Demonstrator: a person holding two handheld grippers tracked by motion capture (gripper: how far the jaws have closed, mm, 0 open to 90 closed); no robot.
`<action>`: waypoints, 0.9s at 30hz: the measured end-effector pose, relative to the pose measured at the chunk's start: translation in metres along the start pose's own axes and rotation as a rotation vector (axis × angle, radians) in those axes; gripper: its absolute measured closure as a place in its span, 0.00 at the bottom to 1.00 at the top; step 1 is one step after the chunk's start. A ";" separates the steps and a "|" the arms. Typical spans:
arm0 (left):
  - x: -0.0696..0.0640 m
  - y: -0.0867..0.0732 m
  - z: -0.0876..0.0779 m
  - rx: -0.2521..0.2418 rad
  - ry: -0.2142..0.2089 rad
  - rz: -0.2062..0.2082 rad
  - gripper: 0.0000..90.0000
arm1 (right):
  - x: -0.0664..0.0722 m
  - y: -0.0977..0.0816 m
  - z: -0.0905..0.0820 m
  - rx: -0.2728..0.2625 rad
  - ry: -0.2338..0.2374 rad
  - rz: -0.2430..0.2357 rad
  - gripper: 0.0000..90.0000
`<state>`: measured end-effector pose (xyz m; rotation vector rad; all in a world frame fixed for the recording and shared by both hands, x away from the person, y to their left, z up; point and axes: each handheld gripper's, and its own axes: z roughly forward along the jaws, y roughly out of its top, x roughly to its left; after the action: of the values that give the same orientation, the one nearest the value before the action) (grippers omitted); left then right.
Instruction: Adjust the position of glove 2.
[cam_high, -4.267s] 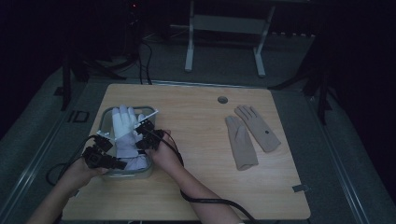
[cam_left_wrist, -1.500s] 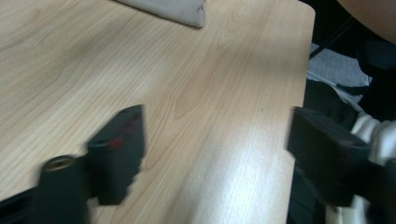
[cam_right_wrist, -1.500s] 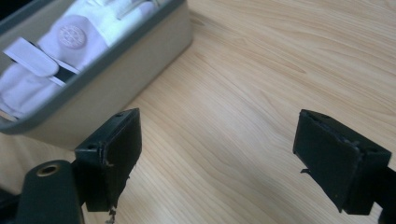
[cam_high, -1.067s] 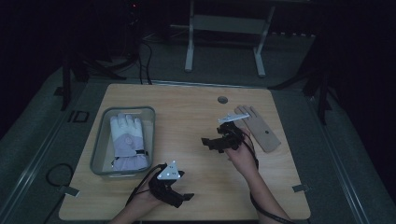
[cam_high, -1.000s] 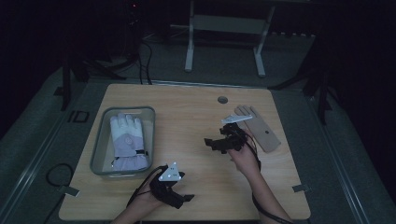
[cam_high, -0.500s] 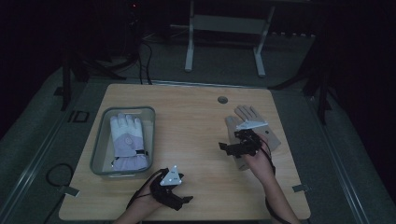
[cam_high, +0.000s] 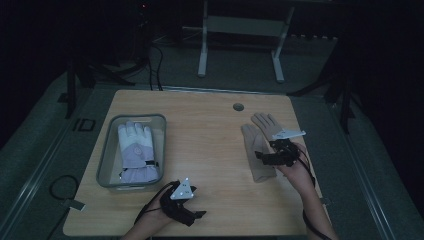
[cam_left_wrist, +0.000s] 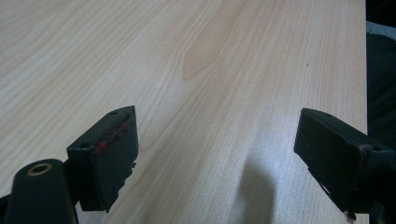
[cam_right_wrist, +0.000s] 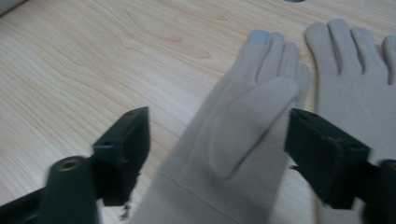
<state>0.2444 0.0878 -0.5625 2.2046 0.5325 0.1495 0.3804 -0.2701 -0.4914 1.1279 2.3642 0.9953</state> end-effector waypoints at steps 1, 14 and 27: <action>0.000 0.000 0.000 0.002 -0.002 0.002 0.16 | -0.002 -0.001 0.000 0.007 -0.010 -0.010 0.32; 0.004 -0.001 -0.003 -0.026 -0.020 -0.019 0.16 | -0.019 -0.008 0.030 0.066 -0.031 -0.021 0.47; 0.004 -0.001 -0.003 -0.021 -0.023 -0.010 0.16 | -0.020 -0.021 0.059 0.076 -0.014 -0.006 0.51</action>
<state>0.2468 0.0922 -0.5622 2.1805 0.5269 0.1239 0.4149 -0.2680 -0.5477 1.1505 2.4115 0.8995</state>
